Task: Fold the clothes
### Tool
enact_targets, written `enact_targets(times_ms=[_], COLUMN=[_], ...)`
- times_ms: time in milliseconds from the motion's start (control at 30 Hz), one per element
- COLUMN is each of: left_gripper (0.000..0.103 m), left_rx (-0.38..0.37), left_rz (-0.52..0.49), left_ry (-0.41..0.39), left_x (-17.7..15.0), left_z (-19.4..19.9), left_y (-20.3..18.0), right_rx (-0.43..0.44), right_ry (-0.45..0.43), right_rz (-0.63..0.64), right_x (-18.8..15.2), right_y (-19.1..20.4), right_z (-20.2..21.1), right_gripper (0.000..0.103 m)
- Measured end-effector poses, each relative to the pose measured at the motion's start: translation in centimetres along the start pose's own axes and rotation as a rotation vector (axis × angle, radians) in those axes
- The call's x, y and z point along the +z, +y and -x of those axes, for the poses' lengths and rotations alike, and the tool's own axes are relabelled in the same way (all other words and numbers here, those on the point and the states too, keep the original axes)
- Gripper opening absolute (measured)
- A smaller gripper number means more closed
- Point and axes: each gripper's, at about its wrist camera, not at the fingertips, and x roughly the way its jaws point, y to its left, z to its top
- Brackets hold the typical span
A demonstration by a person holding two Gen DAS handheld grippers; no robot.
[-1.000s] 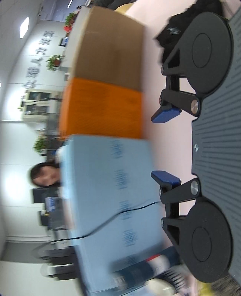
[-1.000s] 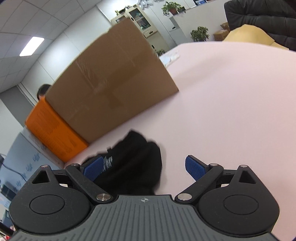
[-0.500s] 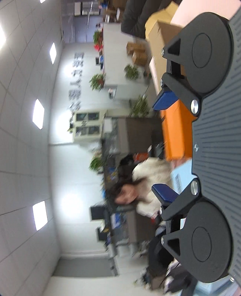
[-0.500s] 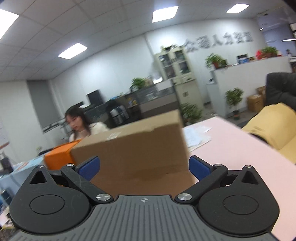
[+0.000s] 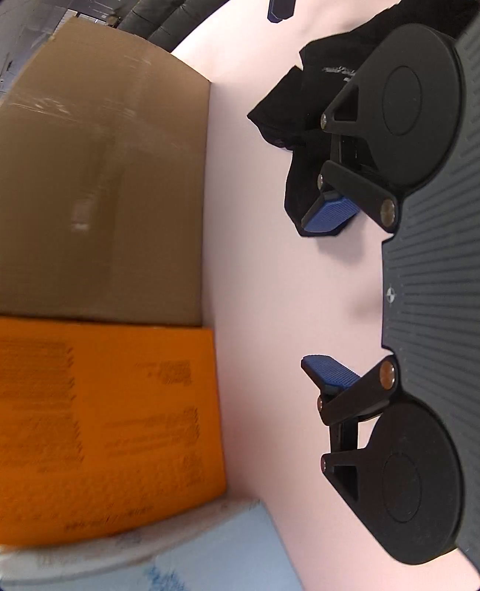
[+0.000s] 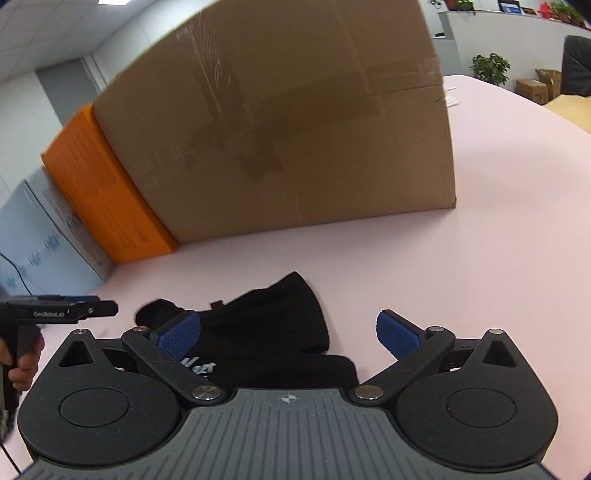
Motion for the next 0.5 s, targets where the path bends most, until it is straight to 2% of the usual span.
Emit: enact_targets(times_ms=[233,267,300,367,400,433,467,500], left_gripper=[0.071,0.062,0.037,0.015,0.002,0.001,0.001,0.001], left_rx=[0.063,0.068,0.073,0.077,0.063,0.05,0.049,0.05], left_rz=[0.017,0.024,0.032,0.005,-0.003,0.004,0.016,0.028], left_ry=[0.047,0.049,0.051,0.048,0.052,0.057,0.052,0.044], left_x=[-0.6,-0.7,-0.9,-1.1,-1.1,-1.1,-1.1,-1.1], left_z=[-3.4,-3.5,-3.6,-3.6,-3.5,-3.5,-3.0,-2.5], left_y=[-2.7,-2.7,-2.8,-3.2,-3.4,-3.5,-3.3,-3.1], right_rx=[0.0,-0.001,-0.005,-0.011,-0.014,-0.021,-0.035,-0.049], right_ry=[0.043,0.051,0.057,0.074,0.098,0.117,0.126,0.135], right_rz=[0.021,0.034,0.049,0.08,0.109,0.151,0.221,0.291], right_x=[0.2,0.3,0.3,0.3,0.2,0.2,0.1,0.0], right_y=[-0.8,-0.7,-0.6,-0.4,-0.1,0.4,1.4,2.4], right_z=[-4.1,-4.6,-5.2,-6.3,-6.9,-7.5,-7.7,-8.0], right_gripper=[0.101,0.1,0.1,0.098,0.074,0.045,0.03,0.003])
